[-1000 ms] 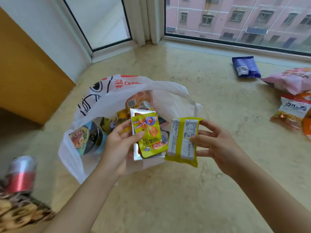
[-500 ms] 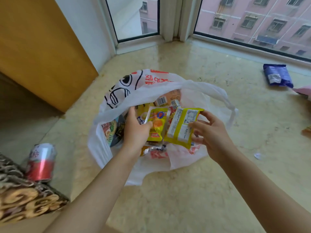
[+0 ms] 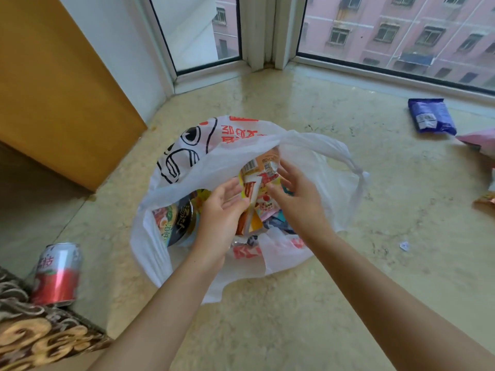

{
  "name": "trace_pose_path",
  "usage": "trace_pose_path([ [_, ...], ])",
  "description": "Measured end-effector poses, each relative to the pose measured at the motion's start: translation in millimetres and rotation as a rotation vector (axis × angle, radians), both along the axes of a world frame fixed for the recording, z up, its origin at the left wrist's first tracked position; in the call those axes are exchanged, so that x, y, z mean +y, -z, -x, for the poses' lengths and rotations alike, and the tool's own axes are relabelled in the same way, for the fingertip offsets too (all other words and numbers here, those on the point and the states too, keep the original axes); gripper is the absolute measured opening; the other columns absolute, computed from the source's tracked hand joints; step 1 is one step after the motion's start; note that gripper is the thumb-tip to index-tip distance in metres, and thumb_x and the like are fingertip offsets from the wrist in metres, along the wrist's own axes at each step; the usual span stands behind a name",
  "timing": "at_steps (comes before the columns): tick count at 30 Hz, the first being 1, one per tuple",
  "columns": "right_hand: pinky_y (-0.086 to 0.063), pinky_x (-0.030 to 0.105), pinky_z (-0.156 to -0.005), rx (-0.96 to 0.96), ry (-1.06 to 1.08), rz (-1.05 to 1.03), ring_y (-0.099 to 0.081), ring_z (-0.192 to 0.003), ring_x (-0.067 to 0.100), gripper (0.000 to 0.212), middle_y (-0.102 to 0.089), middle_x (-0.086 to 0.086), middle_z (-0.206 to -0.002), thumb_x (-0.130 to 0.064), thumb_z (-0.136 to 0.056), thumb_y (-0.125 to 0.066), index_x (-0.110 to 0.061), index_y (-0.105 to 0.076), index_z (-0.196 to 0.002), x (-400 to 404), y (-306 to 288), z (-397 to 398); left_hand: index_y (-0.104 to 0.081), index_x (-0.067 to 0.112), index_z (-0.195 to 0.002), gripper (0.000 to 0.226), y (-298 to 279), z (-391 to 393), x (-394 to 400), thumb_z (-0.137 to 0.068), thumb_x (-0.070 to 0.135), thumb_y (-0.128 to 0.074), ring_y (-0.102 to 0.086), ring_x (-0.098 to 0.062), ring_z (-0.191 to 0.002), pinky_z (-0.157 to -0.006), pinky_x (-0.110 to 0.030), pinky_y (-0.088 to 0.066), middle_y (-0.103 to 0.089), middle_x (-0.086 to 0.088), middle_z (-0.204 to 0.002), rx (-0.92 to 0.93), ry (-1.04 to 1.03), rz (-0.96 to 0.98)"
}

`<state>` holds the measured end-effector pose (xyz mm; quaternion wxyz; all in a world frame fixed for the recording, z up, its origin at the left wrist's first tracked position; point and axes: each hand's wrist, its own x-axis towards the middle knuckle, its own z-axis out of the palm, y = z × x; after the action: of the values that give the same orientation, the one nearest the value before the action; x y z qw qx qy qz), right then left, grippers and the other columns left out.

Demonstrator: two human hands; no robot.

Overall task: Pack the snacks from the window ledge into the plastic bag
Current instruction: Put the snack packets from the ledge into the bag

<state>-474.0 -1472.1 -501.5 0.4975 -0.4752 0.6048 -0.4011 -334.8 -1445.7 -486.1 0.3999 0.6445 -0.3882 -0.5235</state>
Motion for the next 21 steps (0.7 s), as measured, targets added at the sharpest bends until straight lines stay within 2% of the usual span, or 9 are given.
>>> trace_pose_path([
  [2, -0.053, 0.02, -0.083, 0.015, 0.017, 0.016, -0.058, -0.104, -0.007, 0.038, -0.06, -0.022, -0.113, -0.013, -0.088, -0.064, -0.032, -0.056, -0.121, 15.7, -1.8, 25.2, -0.056, 0.029, -0.126, 0.036, -3.9, 12.5, 1.1, -0.094, 0.011, -0.057, -0.058, 0.002, -0.106, -0.089, -0.021, -0.049, -0.062, 0.011, -0.119, 0.006, 0.047, -0.004],
  [5, -0.052, 0.021, -0.083, 0.02, 0.109, -0.027, -0.062, -0.103, 0.003, 0.041, -0.063, -0.011, -0.116, -0.005, -0.086, -0.064, -0.025, -0.059, -0.121, 40.0, -4.1, 73.6, -0.06, 0.028, -0.119, 0.033, -8.8, 37.9, 2.9, -0.092, 0.008, -0.058, -0.064, 0.001, -0.097, -0.07, -0.011, -0.048, -0.069, 0.01, -0.108, 0.042, 0.113, -0.016],
  [8, -0.049, 0.013, -0.068, -0.013, 0.195, -0.086, -0.066, -0.089, 0.001, 0.042, -0.068, -0.005, -0.11, -0.001, -0.086, -0.063, -0.025, -0.06, -0.12, 60.5, -7.0, 131.1, -0.062, 0.02, -0.115, 0.029, -11.8, 74.4, 6.5, -0.091, 0.003, -0.058, -0.066, -0.006, -0.096, -0.067, -0.01, -0.047, -0.072, 0.004, -0.103, 0.075, 0.166, -0.023],
  [9, -0.05, 0.013, -0.068, 0.009, 0.212, -0.087, -0.067, -0.088, 0.002, 0.042, -0.069, -0.004, -0.107, -0.001, -0.086, -0.062, -0.024, -0.06, -0.121, 68.1, -8.9, 150.8, -0.062, 0.017, -0.113, 0.027, -11.3, 89.0, 7.7, -0.091, 0.001, -0.057, -0.067, -0.008, -0.094, -0.066, -0.01, -0.047, -0.072, 0.002, -0.102, 0.08, 0.183, -0.024],
  [12, -0.053, 0.022, -0.078, 0.127, 0.233, -0.063, -0.067, -0.092, 0.007, 0.04, -0.07, -0.005, -0.105, -0.003, -0.087, -0.063, -0.025, -0.06, -0.121, 87.9, -12.6, 211.4, -0.062, 0.013, -0.109, 0.025, -8.4, 138.0, 12.4, -0.091, -0.003, -0.055, -0.064, -0.006, -0.08, -0.059, -0.008, -0.045, -0.07, -0.003, -0.097, 0.09, 0.254, -0.03],
  [14, -0.051, 0.02, -0.078, 0.211, 0.24, -0.059, -0.066, -0.091, 0.004, 0.039, -0.07, -0.007, -0.104, -0.005, -0.087, -0.063, -0.027, -0.06, -0.12, 97.6, -11.4, 251.8, -0.062, 0.012, -0.109, 0.024, -4.0, 173.2, 14.8, -0.091, -0.003, -0.054, -0.063, -0.002, -0.077, -0.058, -0.007, -0.043, -0.07, -0.003, -0.095, 0.087, 0.306, -0.032],
  [16, -0.051, 0.019, -0.079, 0.283, 0.257, -0.054, -0.064, -0.091, -0.001, 0.039, -0.069, -0.01, -0.103, -0.006, -0.088, -0.062, -0.029, -0.059, -0.119, 105.7, -8.5, 292.1, -0.062, 0.018, -0.106, 0.022, 1.3, 210.4, 16.6, -0.092, 0.002, -0.055, -0.064, -0.002, -0.079, -0.064, -0.01, -0.044, -0.071, 0.002, -0.095, 0.067, 0.358, -0.048],
  [18, -0.051, 0.028, -0.084, 0.368, 0.276, -0.037, -0.063, -0.095, 0.001, 0.04, -0.068, -0.012, -0.104, -0.008, -0.087, -0.063, -0.03, -0.059, -0.12, 111.3, -3.6, 329.4, -0.063, 0.023, -0.105, 0.022, 4.6, 248.0, 17.0, -0.092, 0.007, -0.057, -0.065, -0.003, -0.082, -0.068, -0.014, -0.045, -0.072, 0.006, -0.096, 0.053, 0.397, -0.072],
  [21, -0.049, 0.034, -0.089, 0.549, 0.283, 0.009, -0.061, -0.104, 0.011, 0.044, -0.066, -0.008, -0.113, -0.011, -0.085, -0.065, -0.026, -0.058, -0.126, 115.9, 5.1, 382.7, -0.063, 0.018, -0.109, 0.024, 9.1, 309.5, 12.8, -0.09, 0.005, -0.06, -0.063, -0.005, -0.085, -0.064, -0.006, -0.043, -0.07, 0.001, -0.102, 0.058, 0.44, -0.096],
])
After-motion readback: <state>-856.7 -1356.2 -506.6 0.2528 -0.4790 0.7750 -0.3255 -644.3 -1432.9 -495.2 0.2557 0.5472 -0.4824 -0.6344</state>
